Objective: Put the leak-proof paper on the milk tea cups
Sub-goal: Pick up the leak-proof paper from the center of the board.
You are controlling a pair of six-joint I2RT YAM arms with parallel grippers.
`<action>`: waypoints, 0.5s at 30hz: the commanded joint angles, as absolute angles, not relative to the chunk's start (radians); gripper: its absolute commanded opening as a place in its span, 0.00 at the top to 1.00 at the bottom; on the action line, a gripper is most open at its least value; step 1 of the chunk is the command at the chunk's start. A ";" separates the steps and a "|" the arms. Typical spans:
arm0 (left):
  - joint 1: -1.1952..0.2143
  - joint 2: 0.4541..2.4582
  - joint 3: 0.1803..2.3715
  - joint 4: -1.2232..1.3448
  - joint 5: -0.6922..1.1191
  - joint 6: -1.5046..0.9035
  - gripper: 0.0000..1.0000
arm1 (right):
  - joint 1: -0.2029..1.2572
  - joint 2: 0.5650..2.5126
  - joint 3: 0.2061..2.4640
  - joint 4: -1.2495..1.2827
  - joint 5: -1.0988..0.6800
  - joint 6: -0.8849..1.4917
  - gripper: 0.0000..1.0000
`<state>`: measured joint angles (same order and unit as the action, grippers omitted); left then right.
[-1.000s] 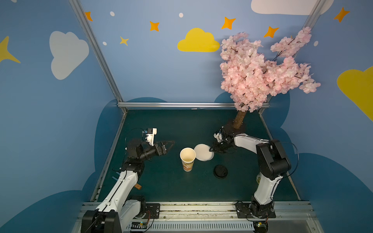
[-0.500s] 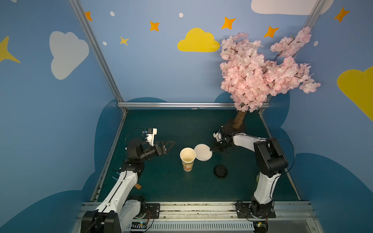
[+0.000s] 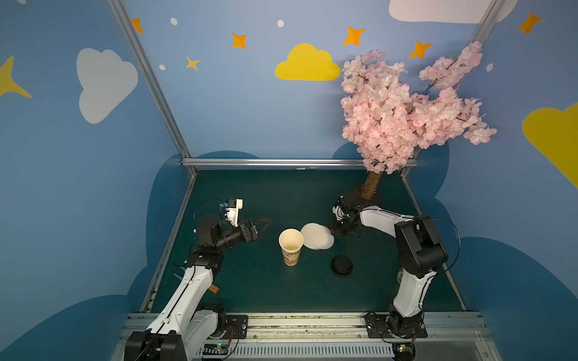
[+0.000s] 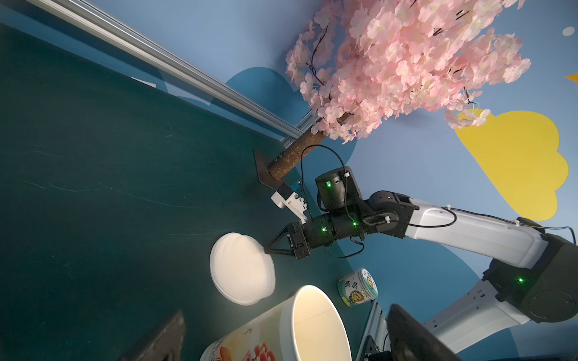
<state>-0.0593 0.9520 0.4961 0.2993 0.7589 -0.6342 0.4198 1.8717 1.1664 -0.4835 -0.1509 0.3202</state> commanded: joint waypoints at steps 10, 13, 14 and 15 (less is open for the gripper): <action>-0.066 0.944 0.516 0.383 0.784 -0.682 0.00 | 0.435 1.601 1.087 -0.447 -0.091 0.198 1.00; -0.092 0.981 0.544 0.443 0.772 -0.661 0.00 | 0.445 1.519 1.033 -0.364 -0.133 0.142 1.00; -0.109 1.005 0.563 0.464 0.774 -0.623 0.00 | 0.450 1.504 1.026 -0.349 -0.167 0.123 1.00; -0.126 1.028 0.586 0.483 0.782 -0.571 0.00 | 0.454 1.495 1.020 -0.343 -0.172 0.114 1.00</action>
<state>-0.0933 0.9886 0.5255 0.3840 0.7647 -0.6506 0.4397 1.5219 1.0470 -0.4152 -0.1204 0.1875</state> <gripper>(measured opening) 0.999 0.042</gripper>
